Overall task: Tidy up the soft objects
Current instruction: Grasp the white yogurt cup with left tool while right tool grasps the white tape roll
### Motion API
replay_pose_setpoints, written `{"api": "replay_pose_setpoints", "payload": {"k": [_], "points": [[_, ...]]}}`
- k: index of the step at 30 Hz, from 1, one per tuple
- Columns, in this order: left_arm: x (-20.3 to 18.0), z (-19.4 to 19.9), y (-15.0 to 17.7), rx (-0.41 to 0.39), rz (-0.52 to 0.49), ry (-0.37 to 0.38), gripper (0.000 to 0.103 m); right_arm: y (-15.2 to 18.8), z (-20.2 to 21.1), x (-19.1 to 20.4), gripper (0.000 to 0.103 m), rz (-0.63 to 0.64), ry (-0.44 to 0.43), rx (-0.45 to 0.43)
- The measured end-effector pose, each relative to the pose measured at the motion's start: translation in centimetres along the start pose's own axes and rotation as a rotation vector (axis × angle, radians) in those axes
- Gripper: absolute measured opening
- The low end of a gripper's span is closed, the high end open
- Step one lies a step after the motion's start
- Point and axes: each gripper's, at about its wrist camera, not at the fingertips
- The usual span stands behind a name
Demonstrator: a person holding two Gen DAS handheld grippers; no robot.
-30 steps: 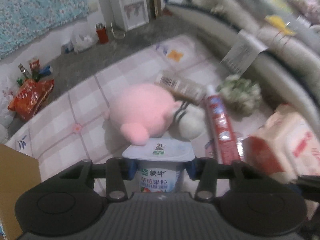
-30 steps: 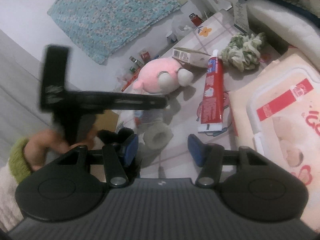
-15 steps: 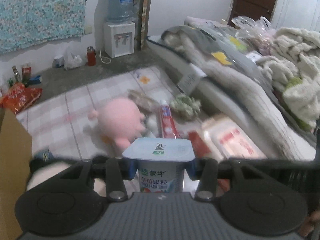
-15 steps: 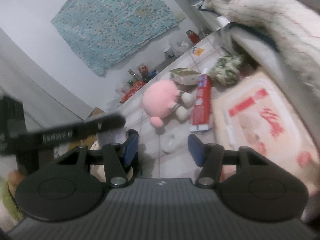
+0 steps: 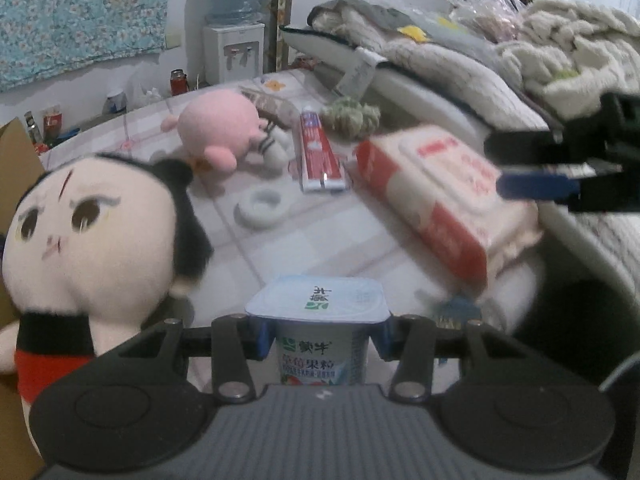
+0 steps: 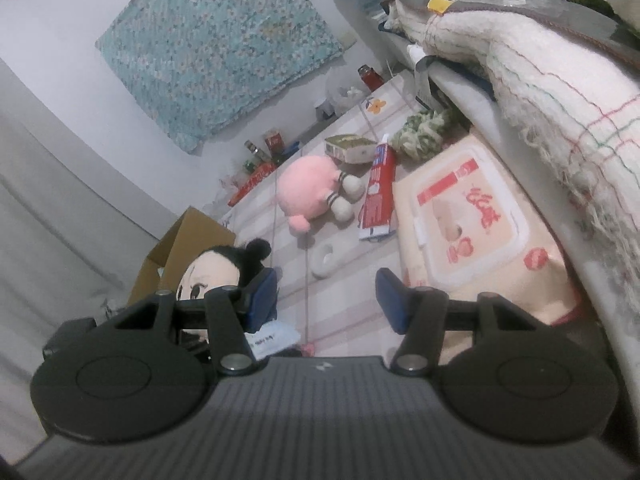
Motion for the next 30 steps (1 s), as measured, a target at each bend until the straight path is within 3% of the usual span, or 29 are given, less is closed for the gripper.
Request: {"api": "replay_pose_setpoints", "payload": {"k": [7,12,15,17,19,27,30], "points": [[0.2,1.5,2.8,-0.038,-0.022,-0.013,0.049,1.2,-0.2,0.9,0.055,0.016,0.019,0.042],[0.4,2.1,4.6,-0.022,-0.042,-0.027,0.054,1.5,-0.9,2.2,0.055,0.048,0.032,0.079],[0.8,2.9,5.6,-0.022,-0.043,-0.020,0.069,1.4,-1.3,3.0,0.055,0.065,0.036,0.092],[0.9,3.6,5.8,-0.031,-0.049,-0.016,0.086,1.4,-1.5,3.7,0.055,0.079,0.041,0.099],[1.2,4.3,6.0,-0.058,-0.048,-0.014,0.091,1.4,-1.8,4.3,0.056,0.092,0.043,0.107],[1.4,2.1,3.8,-0.051,-0.044,0.010,0.093,0.6,-4.9,6.1,0.056,0.140,0.040,0.197],[1.4,1.2,3.8,-0.037,-0.037,0.024,0.076,0.0,-6.3,6.7,0.056,0.168,0.039,0.231]]}}
Point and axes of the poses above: each gripper's, at about its wrist camera, not at the fingertips, and z roughly against the way its jaws point, x to its left, y to its underside, and after that the axes turned 6 degrees about x, right-handed
